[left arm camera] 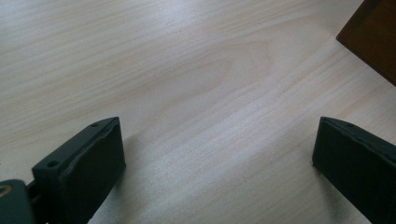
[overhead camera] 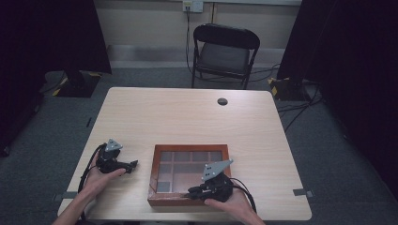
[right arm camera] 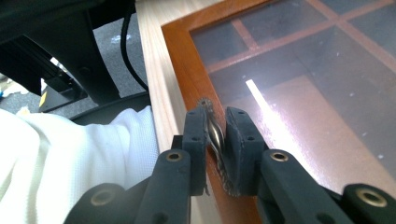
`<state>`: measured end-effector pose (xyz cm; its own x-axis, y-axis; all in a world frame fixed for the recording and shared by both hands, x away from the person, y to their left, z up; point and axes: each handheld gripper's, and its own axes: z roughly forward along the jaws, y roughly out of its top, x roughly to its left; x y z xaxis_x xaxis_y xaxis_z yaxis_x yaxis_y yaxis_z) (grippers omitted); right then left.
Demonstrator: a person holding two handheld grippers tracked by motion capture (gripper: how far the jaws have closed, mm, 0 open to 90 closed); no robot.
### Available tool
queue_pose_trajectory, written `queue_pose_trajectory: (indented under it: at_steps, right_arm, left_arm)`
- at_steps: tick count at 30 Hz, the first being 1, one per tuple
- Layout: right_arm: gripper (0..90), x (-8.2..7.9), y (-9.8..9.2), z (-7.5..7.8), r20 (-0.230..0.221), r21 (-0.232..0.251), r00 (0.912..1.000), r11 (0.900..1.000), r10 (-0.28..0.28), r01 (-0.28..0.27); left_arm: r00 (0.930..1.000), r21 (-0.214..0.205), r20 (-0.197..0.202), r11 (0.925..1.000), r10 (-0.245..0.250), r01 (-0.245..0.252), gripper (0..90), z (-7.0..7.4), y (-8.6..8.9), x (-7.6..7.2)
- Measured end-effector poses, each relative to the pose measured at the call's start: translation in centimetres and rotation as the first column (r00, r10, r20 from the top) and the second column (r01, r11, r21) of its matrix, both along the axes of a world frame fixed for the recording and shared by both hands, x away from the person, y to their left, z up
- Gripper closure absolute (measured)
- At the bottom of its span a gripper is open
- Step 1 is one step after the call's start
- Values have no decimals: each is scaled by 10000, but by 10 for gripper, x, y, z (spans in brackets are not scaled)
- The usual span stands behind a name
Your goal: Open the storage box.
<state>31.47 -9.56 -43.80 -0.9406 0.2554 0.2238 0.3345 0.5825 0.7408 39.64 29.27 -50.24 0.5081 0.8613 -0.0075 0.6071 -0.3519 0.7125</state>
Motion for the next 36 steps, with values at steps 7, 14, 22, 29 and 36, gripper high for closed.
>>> queue_pose_trajectory:
  at_steps: [7, 14, 22, 29, 36]
  right_arm:
    - [808, 2, -2, -3, -100, 141, 9999, 9999, 30, -28]
    - [819, 1, 0, -1, 183, -47, 9996, 9998, 203, -203]
    - [822, 1, 1, 1, 411, -166, 9988, 9995, 260, -254]
    - [824, 7, -1, 3, 258, -48, 9994, 9998, 215, -214]
    - [826, 11, -6, 17, 236, 350, 9994, 9990, 268, -277]
  left_arm:
    - [9998, 17, 112, 9999, -164, 164, 128, 3, -2, -1]
    - [9987, -2, 246, 9990, -450, 451, 163, 8, -9, -3]
    - [9953, -181, 414, 9959, -879, 887, 164, 14, -13, -9]
    - [9935, -437, 307, 9928, -1099, 1112, 164, 17, -12, -12]
    - [9890, -532, 548, 9887, -1372, 1401, 167, 22, -16, -18]
